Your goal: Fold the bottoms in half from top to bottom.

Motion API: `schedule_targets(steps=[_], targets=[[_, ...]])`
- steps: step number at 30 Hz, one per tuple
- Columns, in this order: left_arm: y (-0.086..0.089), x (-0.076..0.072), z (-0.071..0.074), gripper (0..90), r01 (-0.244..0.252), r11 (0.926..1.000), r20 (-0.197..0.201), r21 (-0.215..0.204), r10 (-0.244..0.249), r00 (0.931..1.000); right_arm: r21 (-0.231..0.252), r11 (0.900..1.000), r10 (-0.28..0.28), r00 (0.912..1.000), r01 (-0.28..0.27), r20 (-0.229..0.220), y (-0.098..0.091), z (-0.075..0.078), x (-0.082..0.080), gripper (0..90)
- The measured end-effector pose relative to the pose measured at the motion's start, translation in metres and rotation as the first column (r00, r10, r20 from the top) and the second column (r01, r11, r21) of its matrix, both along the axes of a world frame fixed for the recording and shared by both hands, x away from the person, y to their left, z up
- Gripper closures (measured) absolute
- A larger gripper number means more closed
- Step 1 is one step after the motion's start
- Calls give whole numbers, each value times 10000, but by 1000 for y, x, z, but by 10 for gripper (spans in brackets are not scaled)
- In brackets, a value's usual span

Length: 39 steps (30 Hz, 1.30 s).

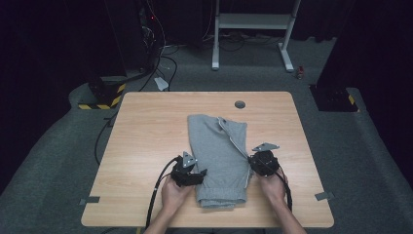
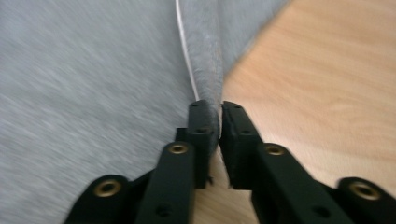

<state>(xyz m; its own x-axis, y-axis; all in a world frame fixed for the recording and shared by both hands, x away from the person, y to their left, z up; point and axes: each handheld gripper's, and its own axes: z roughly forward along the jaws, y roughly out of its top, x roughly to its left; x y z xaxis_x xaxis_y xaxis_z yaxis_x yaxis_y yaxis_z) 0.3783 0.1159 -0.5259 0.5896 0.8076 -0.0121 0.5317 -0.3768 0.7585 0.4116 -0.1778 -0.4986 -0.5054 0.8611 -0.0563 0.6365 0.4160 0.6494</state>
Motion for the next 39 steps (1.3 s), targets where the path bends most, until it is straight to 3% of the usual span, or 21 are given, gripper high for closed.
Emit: schedule_targets(steps=[2, 4, 6, 7, 8, 9, 11, 12, 13, 15, 17, 20, 21, 24, 27, 29, 32, 33, 35, 37, 39], targets=[[0, 0, 0, 345, -5, 10000, -20, -34, 5, 10000, -85, 10000, -1, 10000, 2, 50, 0, -1, -1, 747], [0, 0, 0, 345, -2, 10000, -12, -16, 2, 10000, 146, 9999, 35, 9973, -46, 732, 5, 9, -9, 713], [0, 0, 0, 345, -14, 10000, -18, -27, 14, 10000, 303, 9982, 474, 9902, -518, 1316, 12, 16, -16, 714], [0, 0, 0, 344, -14, 10000, -18, -27, 14, 10000, 303, 9982, 474, 9902, -518, 1316, 12, 16, -16, 714], [0, 0, 0, 344, -19, 10000, -21, -26, 19, 10000, 270, 9960, 807, 9859, -855, 1468, 17, 17, -20, 719], [0, 0, 0, 344, -23, 10000, -21, -28, 23, 10000, 41, 9867, 1606, 9775, -1627, 1364, 28, 15, -24, 741], [0, 0, 0, 344, -35, 10000, -1, -17, 35, 10000, -620, 9775, 2070, 9729, -2014, 1031, 36, 5, -24, 751], [0, 0, 0, 344, -35, 10000, -1, -17, 35, 10000, -620, 9775, 2070, 9729, -2014, 1031, 36, 5, -24, 751], [0, 0, 0, 344, -30, 10000, 4, -6, 30, 10000, -757, 9824, 1752, 9829, -1708, 564, 32, -5, -17, 754], [0, 0, 0, 343, -23, 10000, -2, -18, 23, 10000, 187, 9933, 1133, 9931, -1139, 320, 17, -9, -8, 754], [0, 0, 0, 342, -16, 10000, 6, -2, 16, 10000, -67, 9974, 713, 9967, -711, 401, 11, -6, -5, 754], [0, 0, 0, 343, -22, 10000, 7, -7, 22, 10000, -739, 9960, 536, 9976, -504, 427, 10, -7, -5, 749], [0, 0, 0, 342, -31, 10000, 7, -2, 31, 10000, -749, 9963, 465, 9979, -430, 456, 8, -7, -6, 735], [0, 0, 0, 336, -60, 10000, -19, -30, 60, 10000, -374, 9991, 208, 9968, -179, 777, 6, -2, -12, 666], [-1, 0, 0, 331, -95, 10000, -15, -22, 95, 10000, 119, 9978, 632, 9922, -648, 1078, 12, 5, -24, 652], [-1, -1, 0, 331, -128, 9999, -32, -35, 128, 9999, 201, 9936, 1089, 9903, -1110, 863, 19, 4, -31, 643], [-2, -3, 0, 349, -39, 10000, 3, -36, 39, 10000, 59, 9915, 1295, 9892, -1302, 685, 23, 0, -35, 640], [-2, -4, 0, 374, 108, 9999, 66, 19, -108, 9999, -129, 9885, 1513, 9879, -1510, 342, 25, -10, -37, 636], [-2, -6, 0, 373, 152, 9999, 37, 20, -152, 9999, 85, 9885, 1503, 9877, -1507, 424, 23, -12, -39, 634], [-1, -8, 0, 373, 171, 9998, 87, 42, -172, 9998, 260, 9882, 1504, 9882, -1511, 283, 21, -12, -39, 631], [0, -18, 0, 373, 211, 9998, 51, 24, -211, 9998, 404, 9821, 1843, 9829, -1841, -12, 18, -11, -43, 626]])
